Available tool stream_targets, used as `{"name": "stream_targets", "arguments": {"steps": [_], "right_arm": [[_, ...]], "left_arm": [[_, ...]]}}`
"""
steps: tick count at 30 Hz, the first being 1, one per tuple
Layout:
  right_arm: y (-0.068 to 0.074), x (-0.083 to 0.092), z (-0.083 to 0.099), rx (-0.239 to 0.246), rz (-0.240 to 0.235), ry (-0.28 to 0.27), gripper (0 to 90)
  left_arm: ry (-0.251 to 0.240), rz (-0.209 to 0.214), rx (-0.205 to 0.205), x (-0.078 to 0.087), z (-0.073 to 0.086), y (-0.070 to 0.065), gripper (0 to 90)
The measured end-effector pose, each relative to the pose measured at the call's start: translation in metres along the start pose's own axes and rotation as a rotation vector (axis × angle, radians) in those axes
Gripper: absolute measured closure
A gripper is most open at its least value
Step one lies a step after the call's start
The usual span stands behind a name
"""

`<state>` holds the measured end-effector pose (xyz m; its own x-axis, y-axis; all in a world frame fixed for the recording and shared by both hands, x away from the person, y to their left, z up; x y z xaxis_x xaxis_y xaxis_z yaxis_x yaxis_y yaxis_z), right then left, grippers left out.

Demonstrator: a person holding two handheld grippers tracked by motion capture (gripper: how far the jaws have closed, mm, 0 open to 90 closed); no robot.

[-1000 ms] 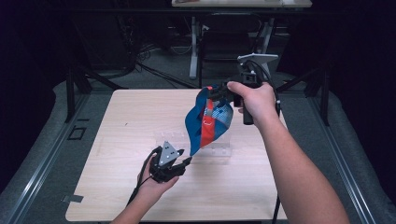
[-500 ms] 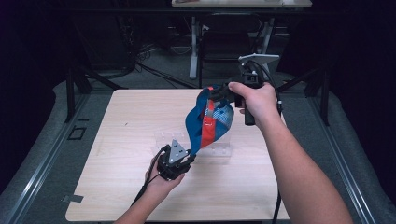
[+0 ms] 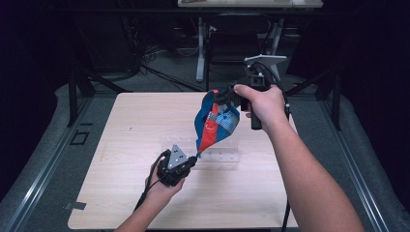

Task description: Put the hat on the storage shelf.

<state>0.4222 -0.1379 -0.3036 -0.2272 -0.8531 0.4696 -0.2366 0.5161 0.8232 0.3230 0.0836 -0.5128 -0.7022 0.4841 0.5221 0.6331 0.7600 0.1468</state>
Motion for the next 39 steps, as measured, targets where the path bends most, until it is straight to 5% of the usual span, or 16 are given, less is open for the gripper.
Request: {"name": "stream_targets", "arguments": {"steps": [16,24,39], "right_arm": [[-0.017,-0.015,-0.002,-0.024,-0.009,0.026,78.2],[-0.026,-0.025,-0.002,-0.043,-0.009,0.044,77.7],[-0.03,-0.026,-0.001,-0.024,0.021,0.052,74.1]], "left_arm": [[0.007,-0.007,0.02,-0.004,0.009,0.007,87.4],[0.017,-0.021,-0.005,-0.005,0.012,0.008,88.2],[0.045,-0.028,-0.001,-0.012,0.026,0.009,88.3]]}}
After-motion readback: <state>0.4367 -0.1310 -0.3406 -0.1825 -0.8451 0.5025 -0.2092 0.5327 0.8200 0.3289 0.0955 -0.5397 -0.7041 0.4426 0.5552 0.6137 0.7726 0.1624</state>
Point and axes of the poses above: each handheld gripper's, and its own axes: x roughly backward along the jaws, z roughly out of its underside, y roughly to its left, the point moved 2 cm from there along -x, roughly forward along the jaws, and after that the axes turned 8 degrees about -z, right-handed, at the moved point
